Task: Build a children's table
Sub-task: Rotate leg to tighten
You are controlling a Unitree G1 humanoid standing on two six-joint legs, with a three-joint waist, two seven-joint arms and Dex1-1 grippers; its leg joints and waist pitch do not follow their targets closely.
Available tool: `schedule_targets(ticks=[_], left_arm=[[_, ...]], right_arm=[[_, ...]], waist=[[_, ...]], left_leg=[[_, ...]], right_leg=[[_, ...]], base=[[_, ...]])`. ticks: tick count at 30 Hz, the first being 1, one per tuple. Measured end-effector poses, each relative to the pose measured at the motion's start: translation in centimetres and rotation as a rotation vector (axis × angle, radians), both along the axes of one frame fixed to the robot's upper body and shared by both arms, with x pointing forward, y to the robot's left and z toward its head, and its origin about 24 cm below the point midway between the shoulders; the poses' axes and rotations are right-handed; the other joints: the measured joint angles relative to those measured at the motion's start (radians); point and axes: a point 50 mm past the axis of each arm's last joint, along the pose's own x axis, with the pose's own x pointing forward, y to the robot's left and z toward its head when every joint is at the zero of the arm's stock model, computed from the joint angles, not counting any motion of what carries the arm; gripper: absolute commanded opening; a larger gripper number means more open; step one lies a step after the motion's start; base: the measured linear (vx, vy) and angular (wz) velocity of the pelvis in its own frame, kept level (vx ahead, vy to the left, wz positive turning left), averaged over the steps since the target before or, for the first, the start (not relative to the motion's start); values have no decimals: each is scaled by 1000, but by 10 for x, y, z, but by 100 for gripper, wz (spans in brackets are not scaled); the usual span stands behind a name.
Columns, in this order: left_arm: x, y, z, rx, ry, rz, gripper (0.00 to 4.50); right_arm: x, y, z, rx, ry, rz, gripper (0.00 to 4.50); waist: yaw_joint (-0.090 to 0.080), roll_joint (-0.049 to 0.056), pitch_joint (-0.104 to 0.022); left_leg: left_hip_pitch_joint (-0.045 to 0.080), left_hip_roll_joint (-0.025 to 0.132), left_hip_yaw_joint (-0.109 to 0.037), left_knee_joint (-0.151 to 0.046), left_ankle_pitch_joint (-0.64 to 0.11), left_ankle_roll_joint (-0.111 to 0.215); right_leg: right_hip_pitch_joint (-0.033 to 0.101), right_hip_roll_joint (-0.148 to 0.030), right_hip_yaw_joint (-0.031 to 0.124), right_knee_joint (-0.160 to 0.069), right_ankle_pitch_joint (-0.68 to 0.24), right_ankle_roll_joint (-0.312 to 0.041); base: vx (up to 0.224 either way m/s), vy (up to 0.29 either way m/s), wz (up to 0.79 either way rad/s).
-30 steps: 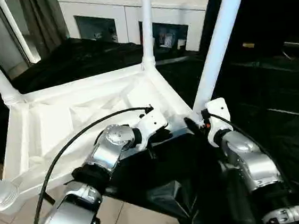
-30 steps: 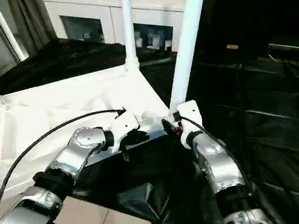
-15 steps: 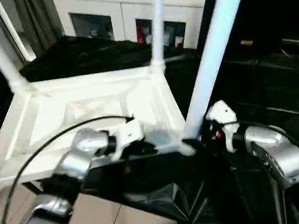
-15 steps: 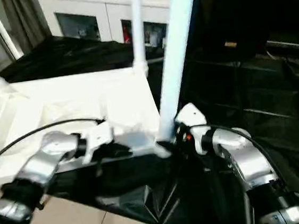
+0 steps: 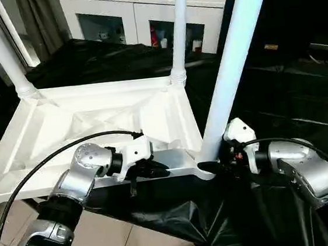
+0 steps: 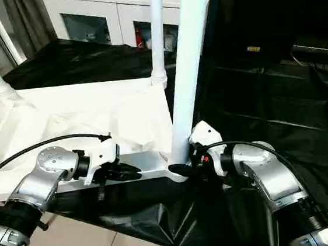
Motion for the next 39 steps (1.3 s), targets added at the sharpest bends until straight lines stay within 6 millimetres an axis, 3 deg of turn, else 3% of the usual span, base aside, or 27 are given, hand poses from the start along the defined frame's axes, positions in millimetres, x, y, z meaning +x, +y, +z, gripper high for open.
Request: schedule_targets(ticks=[11, 18, 21, 25, 32, 33, 39], left_arm=[[1, -2, -1, -7, 1, 29, 0], [18, -23, -6, 3, -52, 190, 0], [27, -49, -9, -11, -62, 288, 0], [30, -69, -12, -15, -68, 355, 0], [33, -75, -11, -8, -91, 368, 0], [33, -72, -11, -6, -99, 367, 0], [35, -61, -7, 8, -111, 345, 0]], right_arm=[[1, 2, 0, 33, 2, -33, 233], [16, 4, -14, 98, -29, -365, 210], [25, 11, -18, 134, -46, -628, 207], [32, 16, -19, 138, -56, -827, 205], [38, 21, -18, 128, -88, -893, 205], [38, 20, -18, 131, -95, -880, 260], [36, 11, -12, 153, -88, -722, 315]], waist=[[0, -4, -2], [-1, -5, -3], [0, -6, -4], [2, -3, -5], [0, 0, -4], [0, 1, -4], [-9, 3, -2]], left_leg=[[3, 0, 0, 0, 0, 0], [7, -1, -1, 4, 0, -1], [7, -1, -1, 4, 1, -1], [7, -1, -1, 4, 1, -1], [6, -1, -2, 3, 1, -1], [6, -1, -2, 3, 1, -1], [6, -1, -2, -1, 1, -1]], right_leg=[[3, 0, 0, 0, 0, 0], [9, -2, 1, 0, 2, 3], [10, -2, 0, 0, 2, 6], [13, -3, 0, -1, 2, 6], [14, -3, 0, -2, 2, 6], [14, -3, 1, -2, 2, 6], [12, -2, 0, -2, 3, 6]], base=[[0, 0, 0], [0, 0, 0], [0, 0, 0], [0, 0, 0], [0, 0, 0], [0, 0, 0], [0, 0, 0]])
